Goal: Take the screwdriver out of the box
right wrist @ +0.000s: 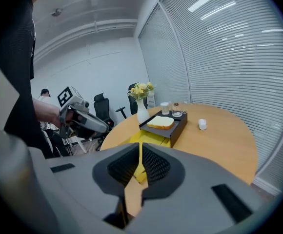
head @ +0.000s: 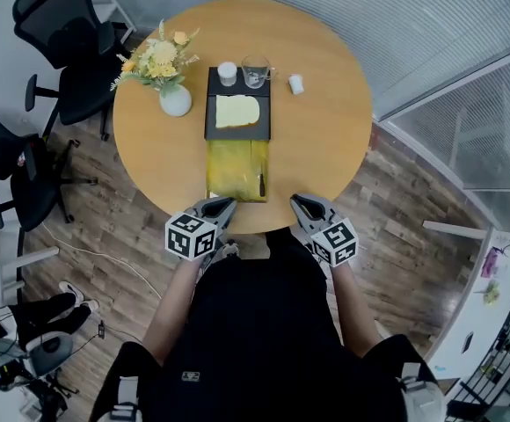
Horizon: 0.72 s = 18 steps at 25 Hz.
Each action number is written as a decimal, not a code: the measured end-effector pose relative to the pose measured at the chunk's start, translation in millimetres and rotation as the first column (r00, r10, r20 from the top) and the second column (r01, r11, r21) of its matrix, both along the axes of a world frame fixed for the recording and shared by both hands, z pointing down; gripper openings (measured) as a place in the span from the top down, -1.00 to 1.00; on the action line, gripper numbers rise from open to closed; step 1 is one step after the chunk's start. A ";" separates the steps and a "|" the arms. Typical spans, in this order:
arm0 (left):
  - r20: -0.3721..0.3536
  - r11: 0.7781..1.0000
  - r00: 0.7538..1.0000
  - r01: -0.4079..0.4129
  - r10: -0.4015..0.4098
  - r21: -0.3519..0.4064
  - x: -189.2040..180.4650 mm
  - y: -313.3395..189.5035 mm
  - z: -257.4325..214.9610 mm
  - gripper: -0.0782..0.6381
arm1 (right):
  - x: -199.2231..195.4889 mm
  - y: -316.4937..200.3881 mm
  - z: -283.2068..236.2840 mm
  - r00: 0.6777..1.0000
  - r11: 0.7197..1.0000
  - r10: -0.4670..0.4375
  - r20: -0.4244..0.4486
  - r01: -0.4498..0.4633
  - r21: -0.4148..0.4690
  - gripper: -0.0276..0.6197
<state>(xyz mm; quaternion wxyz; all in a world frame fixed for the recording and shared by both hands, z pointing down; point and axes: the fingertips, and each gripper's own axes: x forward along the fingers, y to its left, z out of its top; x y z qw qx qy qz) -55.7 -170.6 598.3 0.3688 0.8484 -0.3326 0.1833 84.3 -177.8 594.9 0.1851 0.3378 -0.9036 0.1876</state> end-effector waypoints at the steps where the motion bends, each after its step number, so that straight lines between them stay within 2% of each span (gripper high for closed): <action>1: 0.014 0.999 1.000 0.020 -0.019 -0.032 -0.2 -5.8 8.2 0.76 | 2.2 -3.9 0.8 1.000 1.000 -0.009 -0.002 0.009 0.001 0.88; 3: 0.024 0.995 0.999 0.042 -0.040 -0.090 2.8 -15.1 22.6 0.71 | 5.9 -9.7 6.3 1.000 1.000 -0.029 -0.005 0.029 -0.007 0.88; 5: 0.048 0.991 0.998 0.043 -0.037 -0.123 7.7 -23.2 35.7 0.50 | 8.8 -15.2 11.7 0.999 0.999 -0.042 0.003 0.042 -0.023 0.88; 10: 0.098 0.978 0.995 0.034 -0.014 -0.203 20.6 -42.0 68.0 0.46 | 9.5 -30.5 10.0 0.998 0.998 -0.063 0.026 0.064 -0.026 0.88; 14: 0.099 0.956 0.994 -0.008 0.038 -0.293 37.9 -43.1 92.0 0.47 | 13.2 -30.9 17.4 0.997 0.996 -0.081 0.012 0.081 -0.041 0.88; 18: 0.101 0.920 0.988 -0.069 0.116 -0.386 53.2 -38.7 125.4 0.39 | 24.8 -26.7 29.8 0.996 0.993 -0.092 -0.014 0.090 -0.072 0.88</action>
